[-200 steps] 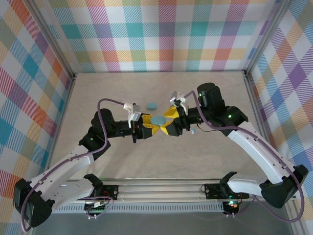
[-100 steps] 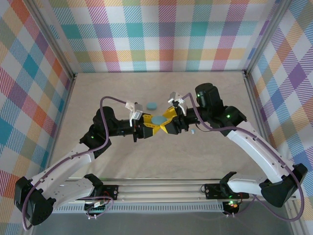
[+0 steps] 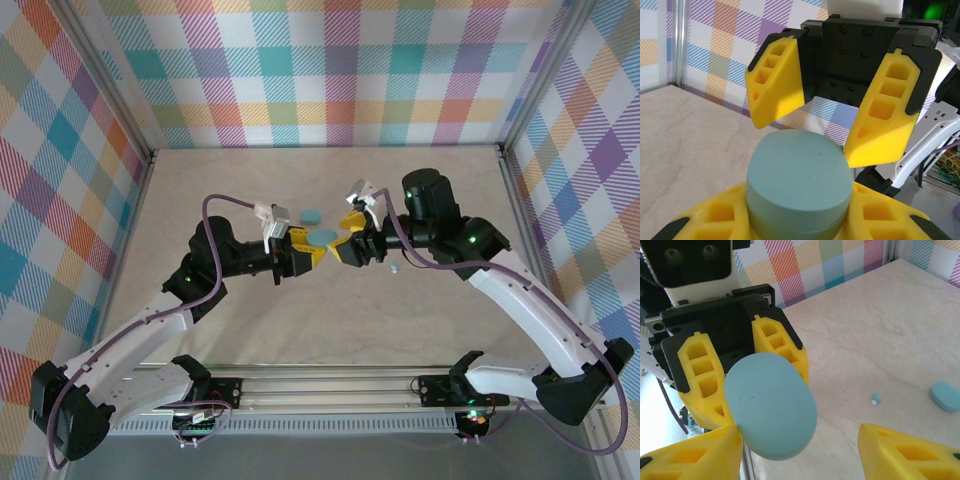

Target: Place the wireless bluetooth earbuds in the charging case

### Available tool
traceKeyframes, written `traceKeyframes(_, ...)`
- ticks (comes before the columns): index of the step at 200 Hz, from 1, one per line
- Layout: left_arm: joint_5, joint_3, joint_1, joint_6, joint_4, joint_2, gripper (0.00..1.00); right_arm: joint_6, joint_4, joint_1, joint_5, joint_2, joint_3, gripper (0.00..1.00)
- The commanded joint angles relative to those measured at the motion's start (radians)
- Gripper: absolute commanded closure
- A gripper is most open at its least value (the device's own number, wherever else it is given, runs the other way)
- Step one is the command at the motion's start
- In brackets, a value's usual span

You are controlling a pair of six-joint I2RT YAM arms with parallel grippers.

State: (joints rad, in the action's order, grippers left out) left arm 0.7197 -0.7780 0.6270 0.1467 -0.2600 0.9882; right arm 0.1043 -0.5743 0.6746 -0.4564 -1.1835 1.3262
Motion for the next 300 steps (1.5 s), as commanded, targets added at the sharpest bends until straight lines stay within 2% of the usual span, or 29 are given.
traceKeyframes(1, 0.124, -0.016, 0.02, 0.004, -0.041, -0.029, 1.0, -0.041, 0.029, -0.02, 0.154, -0.021, 0.028, 0.38)
traceKeyframes(125, 0.149, -0.007, 0.026, 0.003, -0.051, -0.011, 1.0, -0.121, 0.059, -0.039, 0.333, -0.01, 0.043, 0.39)
traceKeyframes(199, 0.093, -0.009, 0.027, -0.03, -0.011, -0.014, 1.0, -0.155, 0.051, -0.057, 0.269, 0.009, 0.033, 0.37)
traceKeyframes(217, 0.079, -0.009, 0.027, -0.038, 0.002, -0.019, 1.0, -0.121, 0.058, -0.057, 0.176, 0.039, 0.003, 0.36)
traceKeyframes(257, 0.078, -0.015, 0.027, -0.047, 0.021, -0.024, 1.0, -0.025, 0.095, -0.056, -0.135, 0.128, -0.115, 0.23)
traceKeyframes(300, 0.09, -0.017, 0.027, -0.032, 0.008, -0.02, 1.0, 0.011, 0.067, -0.048, -0.201, 0.129, -0.116, 0.19)
